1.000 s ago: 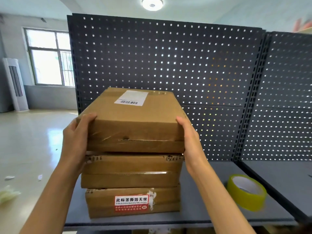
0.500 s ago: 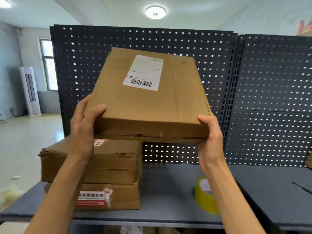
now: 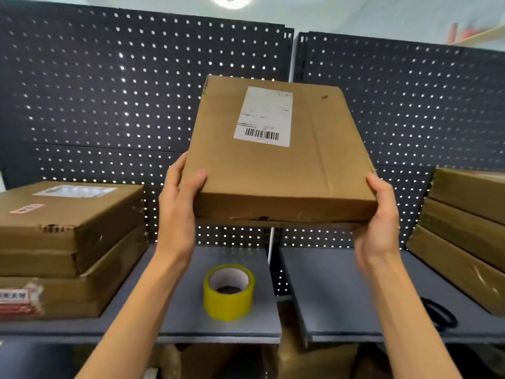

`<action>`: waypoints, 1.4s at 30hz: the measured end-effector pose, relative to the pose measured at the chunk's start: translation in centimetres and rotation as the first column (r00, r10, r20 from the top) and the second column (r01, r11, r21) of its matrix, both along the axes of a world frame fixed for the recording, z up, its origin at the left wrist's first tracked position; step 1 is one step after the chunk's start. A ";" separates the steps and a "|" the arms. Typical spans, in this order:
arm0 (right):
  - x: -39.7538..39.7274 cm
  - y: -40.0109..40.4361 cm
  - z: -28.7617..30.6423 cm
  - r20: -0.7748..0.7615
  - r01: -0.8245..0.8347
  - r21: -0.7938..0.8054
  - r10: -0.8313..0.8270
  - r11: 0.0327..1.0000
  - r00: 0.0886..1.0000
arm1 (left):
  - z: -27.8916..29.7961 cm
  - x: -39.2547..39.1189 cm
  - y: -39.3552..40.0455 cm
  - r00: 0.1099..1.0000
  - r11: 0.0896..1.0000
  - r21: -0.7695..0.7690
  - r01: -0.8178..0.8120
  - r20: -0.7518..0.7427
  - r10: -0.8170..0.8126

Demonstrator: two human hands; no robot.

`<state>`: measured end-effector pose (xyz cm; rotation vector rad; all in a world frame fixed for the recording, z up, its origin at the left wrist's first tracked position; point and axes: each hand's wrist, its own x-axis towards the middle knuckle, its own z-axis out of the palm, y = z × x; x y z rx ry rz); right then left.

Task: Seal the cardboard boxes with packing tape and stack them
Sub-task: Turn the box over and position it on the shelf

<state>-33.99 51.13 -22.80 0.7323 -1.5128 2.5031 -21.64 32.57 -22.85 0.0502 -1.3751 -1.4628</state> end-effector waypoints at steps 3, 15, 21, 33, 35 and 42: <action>-1.0 2.2 -0.9 0.068 0.041 -0.019 -0.040 0.999 0.997 | -1.2 -1.9 1.9 0.998 0.999 -0.007 0.034 0.048 -0.034; -4.5 7.8 -7.6 0.315 0.121 0.129 -0.156 0.984 0.936 | -7.6 -7.3 6.4 0.938 0.986 0.145 0.083 0.322 -0.126; -7.2 8.9 -10.8 0.413 0.054 0.198 -0.134 0.979 0.901 | -11.5 -9.7 8.1 0.885 0.975 0.223 0.010 0.453 -0.112; -11.6 10.4 -14.5 0.519 -0.135 0.280 -0.032 0.951 0.854 | -15.0 -11.9 10.7 0.811 0.974 0.167 -0.155 0.584 0.029; -12.0 10.5 -14.6 0.521 -0.159 0.299 -0.021 0.941 0.854 | -15.0 -12.0 11.0 0.809 0.974 0.148 -0.171 0.585 0.053; -12.2 10.6 -14.4 0.482 -0.142 0.403 -0.078 0.904 0.873 | -14.8 -11.7 11.1 0.786 0.985 0.073 -0.153 0.614 0.076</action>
